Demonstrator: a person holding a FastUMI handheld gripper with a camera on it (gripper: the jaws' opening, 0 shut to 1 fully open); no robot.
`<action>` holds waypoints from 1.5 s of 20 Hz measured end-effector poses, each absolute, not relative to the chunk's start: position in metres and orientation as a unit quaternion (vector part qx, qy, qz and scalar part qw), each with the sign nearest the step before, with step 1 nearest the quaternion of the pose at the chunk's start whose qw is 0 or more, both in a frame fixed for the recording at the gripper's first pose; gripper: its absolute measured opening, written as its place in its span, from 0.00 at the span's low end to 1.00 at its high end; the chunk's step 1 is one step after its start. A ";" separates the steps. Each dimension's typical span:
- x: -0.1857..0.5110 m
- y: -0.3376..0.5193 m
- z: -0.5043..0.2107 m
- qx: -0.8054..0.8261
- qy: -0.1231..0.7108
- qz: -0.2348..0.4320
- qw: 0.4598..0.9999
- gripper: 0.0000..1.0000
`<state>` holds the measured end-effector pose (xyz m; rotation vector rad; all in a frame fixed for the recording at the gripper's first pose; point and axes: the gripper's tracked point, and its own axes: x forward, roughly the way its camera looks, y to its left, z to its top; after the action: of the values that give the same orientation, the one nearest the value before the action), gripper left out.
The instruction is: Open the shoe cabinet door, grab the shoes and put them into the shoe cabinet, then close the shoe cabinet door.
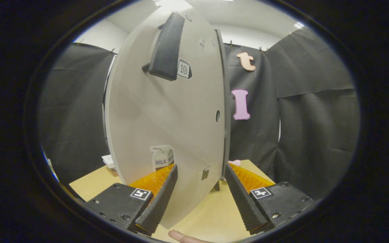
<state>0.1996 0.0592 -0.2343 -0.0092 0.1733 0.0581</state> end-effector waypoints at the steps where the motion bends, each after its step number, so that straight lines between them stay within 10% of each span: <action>1: 0.203 0.065 -0.235 -0.002 0.085 0.031 0.996 0.93; 8: 0.213 0.146 -0.219 0.005 0.060 0.129 0.990 0.93; 30: 0.115 0.144 -0.147 -0.066 -0.018 0.093 0.993 0.99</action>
<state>0.1147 0.1441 -0.1471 -0.1330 -0.0363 0.1861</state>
